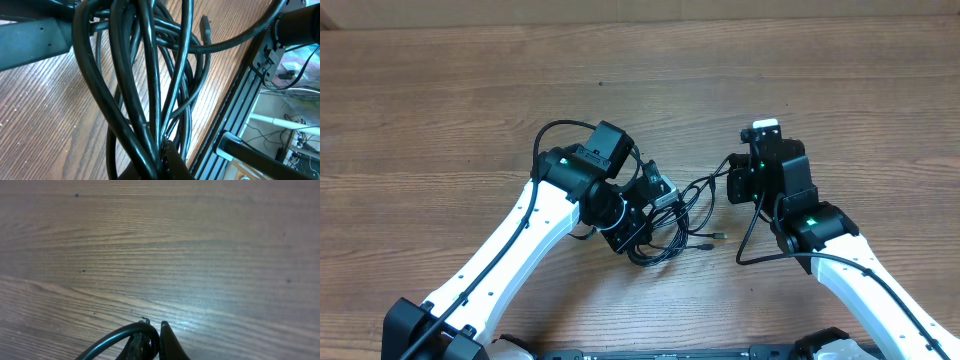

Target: Untangle cables

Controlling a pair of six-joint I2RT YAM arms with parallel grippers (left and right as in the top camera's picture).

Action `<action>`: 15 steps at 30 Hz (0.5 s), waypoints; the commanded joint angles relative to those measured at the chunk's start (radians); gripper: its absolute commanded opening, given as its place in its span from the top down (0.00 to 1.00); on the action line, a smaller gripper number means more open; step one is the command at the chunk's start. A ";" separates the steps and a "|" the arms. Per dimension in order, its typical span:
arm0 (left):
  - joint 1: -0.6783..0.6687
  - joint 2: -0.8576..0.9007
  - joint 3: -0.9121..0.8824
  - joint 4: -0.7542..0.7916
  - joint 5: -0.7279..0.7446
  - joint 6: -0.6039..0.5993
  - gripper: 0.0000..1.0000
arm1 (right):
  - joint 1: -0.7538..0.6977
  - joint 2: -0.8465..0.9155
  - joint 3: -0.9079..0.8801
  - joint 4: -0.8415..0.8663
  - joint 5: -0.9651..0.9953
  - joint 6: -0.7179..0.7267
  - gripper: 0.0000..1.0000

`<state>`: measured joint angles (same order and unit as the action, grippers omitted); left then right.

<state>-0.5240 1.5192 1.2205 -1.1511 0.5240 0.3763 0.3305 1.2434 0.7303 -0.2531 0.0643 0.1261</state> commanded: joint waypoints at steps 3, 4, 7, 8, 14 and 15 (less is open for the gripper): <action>0.000 -0.003 -0.023 -0.079 -0.016 0.042 0.96 | -0.143 -0.011 0.011 -0.012 0.257 0.140 0.96; 0.000 -0.003 -0.023 -0.074 -0.021 0.034 0.96 | -0.153 -0.011 0.011 -0.023 0.257 0.139 0.96; 0.000 -0.003 -0.023 -0.046 -0.070 -0.002 0.95 | -0.185 -0.011 0.011 -0.056 0.257 0.139 0.96; 0.000 -0.003 -0.023 -0.035 -0.085 -0.016 0.96 | -0.194 -0.011 0.011 -0.066 0.257 0.140 0.96; 0.000 -0.003 -0.023 0.039 -0.245 -0.157 0.96 | -0.246 -0.011 0.011 -0.126 0.257 0.140 0.96; 0.000 -0.003 -0.023 0.047 -0.288 -0.187 0.96 | -0.254 -0.011 0.011 -0.131 0.257 0.140 0.96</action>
<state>-0.5377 1.5265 1.2232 -1.0298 0.4465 0.2920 0.1993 1.2419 0.7300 -0.3939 -0.0048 0.2272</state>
